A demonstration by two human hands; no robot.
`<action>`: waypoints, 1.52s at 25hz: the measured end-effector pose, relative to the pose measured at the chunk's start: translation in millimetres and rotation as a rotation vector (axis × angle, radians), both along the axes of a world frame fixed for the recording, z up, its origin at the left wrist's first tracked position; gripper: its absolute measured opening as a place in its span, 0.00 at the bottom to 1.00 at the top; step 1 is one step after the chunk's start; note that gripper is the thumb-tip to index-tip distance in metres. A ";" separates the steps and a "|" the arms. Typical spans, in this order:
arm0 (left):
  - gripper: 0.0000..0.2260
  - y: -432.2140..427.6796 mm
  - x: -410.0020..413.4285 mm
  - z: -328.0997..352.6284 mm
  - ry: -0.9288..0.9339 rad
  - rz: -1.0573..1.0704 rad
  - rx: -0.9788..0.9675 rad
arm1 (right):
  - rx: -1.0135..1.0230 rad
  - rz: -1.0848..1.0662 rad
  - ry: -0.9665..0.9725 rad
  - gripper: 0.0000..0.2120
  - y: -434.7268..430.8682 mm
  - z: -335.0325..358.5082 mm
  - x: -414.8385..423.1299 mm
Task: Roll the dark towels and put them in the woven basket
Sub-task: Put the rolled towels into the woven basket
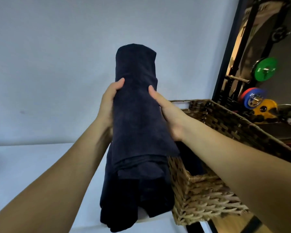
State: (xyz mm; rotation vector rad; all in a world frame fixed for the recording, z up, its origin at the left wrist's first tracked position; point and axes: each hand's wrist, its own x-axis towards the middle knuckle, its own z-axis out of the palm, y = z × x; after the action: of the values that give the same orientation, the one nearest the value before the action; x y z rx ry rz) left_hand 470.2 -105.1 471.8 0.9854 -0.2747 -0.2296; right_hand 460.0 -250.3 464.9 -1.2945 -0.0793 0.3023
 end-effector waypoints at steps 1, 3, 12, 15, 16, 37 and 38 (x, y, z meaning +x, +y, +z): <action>0.19 -15.4 -1.9 1.5 -0.023 -0.024 -0.023 | 0.078 -0.023 -0.029 0.24 -9.6 3.1 -1.5; 0.23 -40.6 2.3 4.4 -0.148 0.080 0.241 | 0.131 -0.096 -0.097 0.19 -33.2 12.0 -9.9; 0.32 13.2 49.7 -148.7 -0.213 0.169 1.765 | -1.461 -0.319 0.041 0.55 -176.1 1.6 6.6; 0.32 18.4 55.4 -161.5 -0.197 0.203 1.647 | -1.799 -0.150 0.147 0.62 -171.2 -70.5 22.5; 0.31 17.3 54.8 -161.1 -0.206 0.221 1.649 | -1.859 -0.058 0.181 0.62 -163.0 -85.8 29.0; 0.46 26.5 60.2 -167.0 0.106 0.262 1.279 | -1.819 0.459 0.503 0.58 -126.8 -68.2 50.6; 0.50 28.1 61.2 -167.3 0.171 0.256 1.207 | -1.846 0.460 0.471 0.59 -127.3 -67.4 51.5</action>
State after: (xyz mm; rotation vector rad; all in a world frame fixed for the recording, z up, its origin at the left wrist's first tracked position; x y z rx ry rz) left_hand 531.3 -77.0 304.5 2.1611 0.1994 -0.2389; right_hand 511.5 -377.6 397.5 -2.9710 0.4186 1.2348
